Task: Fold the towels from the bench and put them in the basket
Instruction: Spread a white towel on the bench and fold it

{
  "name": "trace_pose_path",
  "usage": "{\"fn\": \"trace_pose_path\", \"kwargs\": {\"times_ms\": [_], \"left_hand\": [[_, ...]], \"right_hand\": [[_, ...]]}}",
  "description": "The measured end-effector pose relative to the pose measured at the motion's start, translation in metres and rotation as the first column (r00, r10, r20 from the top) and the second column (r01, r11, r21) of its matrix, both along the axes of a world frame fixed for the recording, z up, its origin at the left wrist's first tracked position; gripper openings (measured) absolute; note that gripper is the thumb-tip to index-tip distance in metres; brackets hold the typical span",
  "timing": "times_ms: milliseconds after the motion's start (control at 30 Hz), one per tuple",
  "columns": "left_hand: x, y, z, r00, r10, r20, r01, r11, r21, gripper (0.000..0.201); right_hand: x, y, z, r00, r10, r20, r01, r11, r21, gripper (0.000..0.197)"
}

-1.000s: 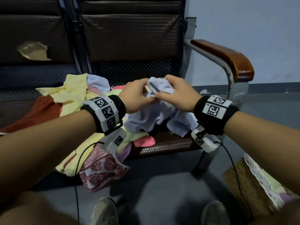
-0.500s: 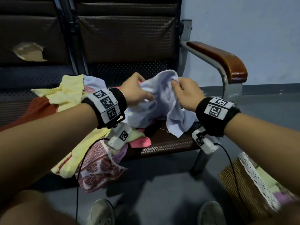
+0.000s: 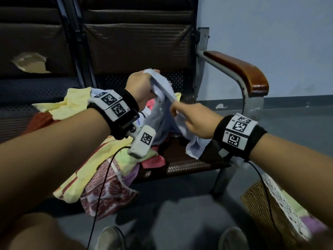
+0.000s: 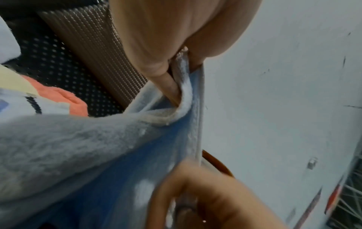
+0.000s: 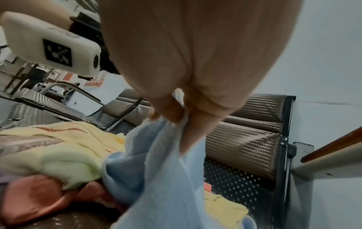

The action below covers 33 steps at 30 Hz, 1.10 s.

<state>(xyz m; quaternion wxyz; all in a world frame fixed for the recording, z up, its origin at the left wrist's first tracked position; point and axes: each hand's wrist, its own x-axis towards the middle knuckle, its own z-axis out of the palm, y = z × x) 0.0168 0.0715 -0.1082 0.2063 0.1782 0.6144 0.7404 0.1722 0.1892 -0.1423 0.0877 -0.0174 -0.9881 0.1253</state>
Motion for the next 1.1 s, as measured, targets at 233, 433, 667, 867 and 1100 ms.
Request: {"fn": "trace_pose_path", "kwargs": {"times_ms": [233, 433, 667, 867, 1100], "left_hand": [[0.007, -0.001, -0.004, 0.892, 0.008, -0.451, -0.149, 0.949, -0.277, 0.029], [0.019, -0.007, 0.001, 0.978, -0.05, -0.202, 0.018, 0.988, -0.155, 0.033], [0.036, -0.005, 0.015, 0.995, -0.083, -0.059, 0.08, 0.995, -0.059, 0.015], [0.035, -0.001, 0.023, 0.981, -0.108, -0.16, 0.09, 0.989, -0.116, 0.019], [0.018, -0.006, 0.006, 0.932, 0.04, -0.36, -0.102, 0.983, -0.155, 0.028]], "right_hand": [[-0.008, 0.01, -0.005, 0.937, -0.321, 0.141, 0.342, 0.925, -0.168, 0.039], [-0.025, -0.018, -0.005, 0.941, -0.336, -0.044, 0.282, 0.848, -0.448, 0.042], [-0.038, -0.019, -0.005, 0.883, -0.465, -0.068, 0.402, 0.822, -0.404, 0.056], [-0.043, -0.018, -0.004, 0.797, -0.544, -0.264, 0.482, 0.835, -0.267, 0.032], [-0.039, -0.002, 0.0, 0.762, -0.606, -0.229, 0.329, 0.666, -0.67, 0.037]]}}
